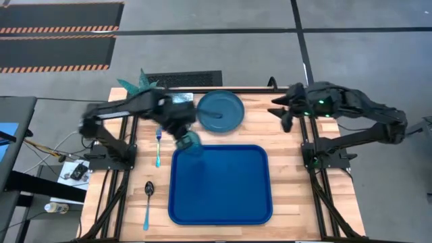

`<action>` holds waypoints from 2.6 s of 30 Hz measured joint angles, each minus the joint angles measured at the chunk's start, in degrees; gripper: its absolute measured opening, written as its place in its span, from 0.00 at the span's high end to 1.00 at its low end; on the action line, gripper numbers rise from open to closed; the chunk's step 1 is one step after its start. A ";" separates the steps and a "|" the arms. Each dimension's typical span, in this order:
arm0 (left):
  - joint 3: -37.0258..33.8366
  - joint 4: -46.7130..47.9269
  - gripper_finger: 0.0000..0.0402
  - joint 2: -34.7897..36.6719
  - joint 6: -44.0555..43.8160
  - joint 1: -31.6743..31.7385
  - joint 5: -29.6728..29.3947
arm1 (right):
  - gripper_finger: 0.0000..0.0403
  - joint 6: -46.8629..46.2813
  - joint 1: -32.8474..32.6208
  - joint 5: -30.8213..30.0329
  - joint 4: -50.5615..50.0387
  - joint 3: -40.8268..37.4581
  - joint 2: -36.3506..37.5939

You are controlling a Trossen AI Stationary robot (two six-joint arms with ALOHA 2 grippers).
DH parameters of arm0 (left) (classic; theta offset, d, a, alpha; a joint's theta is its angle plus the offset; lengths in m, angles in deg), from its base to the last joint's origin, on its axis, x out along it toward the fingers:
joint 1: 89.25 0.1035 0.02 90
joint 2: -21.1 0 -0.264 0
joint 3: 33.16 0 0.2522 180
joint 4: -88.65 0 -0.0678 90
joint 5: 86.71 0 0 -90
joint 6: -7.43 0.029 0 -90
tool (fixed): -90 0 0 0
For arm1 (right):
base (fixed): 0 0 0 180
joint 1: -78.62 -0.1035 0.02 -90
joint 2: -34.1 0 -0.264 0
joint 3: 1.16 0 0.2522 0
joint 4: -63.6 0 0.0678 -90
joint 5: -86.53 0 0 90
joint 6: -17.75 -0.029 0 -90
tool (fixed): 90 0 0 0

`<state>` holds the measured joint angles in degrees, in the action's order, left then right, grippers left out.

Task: Pick and place plate/cup/fork/spoon on tray
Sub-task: Put the blue cup on the top right of the blue tray

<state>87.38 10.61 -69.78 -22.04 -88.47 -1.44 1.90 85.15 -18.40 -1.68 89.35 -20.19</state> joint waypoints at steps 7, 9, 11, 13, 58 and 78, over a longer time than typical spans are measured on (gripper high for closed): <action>-22.95 -12.61 1.00 11.79 -18.69 -2.88 -1.05 | 0.46 -4.71 -0.88 -0.19 -4.03 0.00 3.27; -27.49 -19.64 1.00 12.18 -19.70 -2.59 1.77 | 0.46 -4.77 -0.88 -0.17 -4.35 0.00 3.36; -29.76 -21.11 1.00 11.51 -19.76 -2.12 2.91 | 0.47 -4.77 -0.88 -0.17 -4.43 -0.01 3.34; -30.19 -19.90 1.00 9.69 -19.30 -1.48 2.71 | 0.47 -4.78 -0.88 -0.15 -4.40 0.00 3.34; 21.70 -16.88 1.00 -36.36 4.91 3.12 4.35 | 0.47 -6.21 -0.88 -0.15 -10.21 -0.02 3.38; 21.74 -16.82 0.95 -36.63 7.43 3.13 3.96 | 0.47 -6.21 -0.88 -0.15 -9.67 0.00 3.38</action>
<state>109.13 -6.21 -106.40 -14.61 -85.35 2.52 -4.31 84.27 -18.56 -11.35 89.35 -16.81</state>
